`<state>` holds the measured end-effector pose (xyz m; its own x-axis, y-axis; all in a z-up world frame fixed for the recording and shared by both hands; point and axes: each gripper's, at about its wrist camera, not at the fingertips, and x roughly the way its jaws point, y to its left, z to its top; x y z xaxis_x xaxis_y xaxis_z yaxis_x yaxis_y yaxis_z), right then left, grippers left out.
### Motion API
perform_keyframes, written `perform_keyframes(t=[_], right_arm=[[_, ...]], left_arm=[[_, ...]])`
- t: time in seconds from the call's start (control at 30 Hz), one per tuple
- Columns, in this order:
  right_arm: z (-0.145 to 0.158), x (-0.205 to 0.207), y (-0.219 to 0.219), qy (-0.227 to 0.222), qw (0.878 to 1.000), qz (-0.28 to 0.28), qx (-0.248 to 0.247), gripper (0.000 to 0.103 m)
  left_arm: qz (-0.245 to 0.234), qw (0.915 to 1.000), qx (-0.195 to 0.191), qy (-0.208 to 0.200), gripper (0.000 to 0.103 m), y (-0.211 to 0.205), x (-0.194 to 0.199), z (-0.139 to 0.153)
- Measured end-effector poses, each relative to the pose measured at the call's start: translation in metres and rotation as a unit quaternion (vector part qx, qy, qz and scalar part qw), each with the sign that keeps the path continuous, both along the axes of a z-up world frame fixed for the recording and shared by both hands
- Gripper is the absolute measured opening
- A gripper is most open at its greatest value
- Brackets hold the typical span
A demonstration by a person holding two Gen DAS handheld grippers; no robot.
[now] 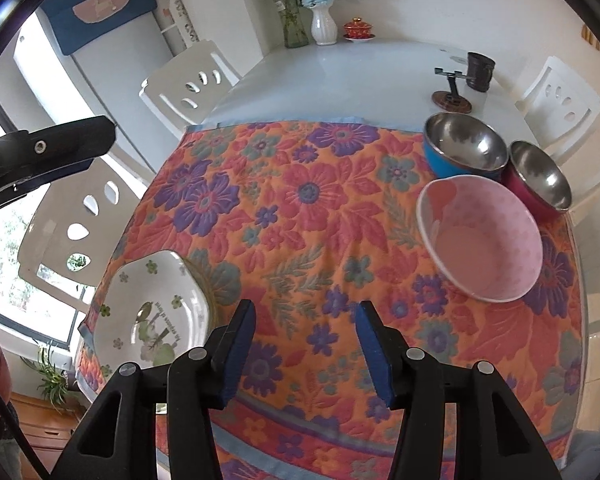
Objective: Organize plates and bowls
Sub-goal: 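Reach the left tool to the pink bowl and grasp its rim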
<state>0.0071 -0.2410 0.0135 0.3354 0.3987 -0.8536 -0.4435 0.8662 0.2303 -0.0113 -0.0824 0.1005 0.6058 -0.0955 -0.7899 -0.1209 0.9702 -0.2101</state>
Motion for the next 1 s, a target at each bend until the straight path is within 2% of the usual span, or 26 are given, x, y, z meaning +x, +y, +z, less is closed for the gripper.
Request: perform_keyframes(t=[0.2,0.23,0.27,0.37,0.53,0.67,0.8,0.9,1.0], right_arm=[[0.002,0.009,-0.016,-0.013,1.000,-0.011,-0.005,0.051],[0.003,0.009,-0.019,-0.022,1.000,-0.014,-0.006,0.051],[0.005,0.010,-0.025,-0.035,0.999,-0.020,-0.008,0.054],[0.006,0.012,-0.040,-0.067,0.997,-0.039,-0.022,0.065],[-0.003,0.038,-0.073,-0.074,0.992,-0.098,-0.037,0.068],[-0.017,0.066,-0.111,-0.053,0.982,-0.178,-0.043,0.069],[-0.035,0.095,-0.153,-0.018,0.964,-0.263,-0.037,0.070],[-0.055,0.117,-0.170,0.018,0.958,-0.284,-0.036,0.070],[-0.076,0.136,-0.179,0.049,0.959,-0.279,-0.018,0.070]], left_arm=[[-0.009,0.9997,-0.024,-0.002,0.059,-0.008,0.018,0.001],[-0.012,0.9997,-0.023,-0.002,0.062,-0.010,0.021,0.002],[-0.016,0.9996,-0.022,-0.004,0.067,-0.012,0.025,0.003],[-0.026,0.9991,-0.031,-0.009,0.070,-0.017,0.037,0.003],[-0.052,0.9952,-0.083,-0.002,0.070,-0.027,0.072,-0.012],[-0.080,0.9895,-0.113,0.041,0.070,-0.046,0.110,-0.050],[-0.115,0.9792,-0.137,0.095,0.070,-0.077,0.143,-0.098],[-0.140,0.9724,-0.138,0.126,0.070,-0.100,0.161,-0.130],[-0.151,0.9658,-0.139,0.158,0.067,-0.119,0.175,-0.159]])
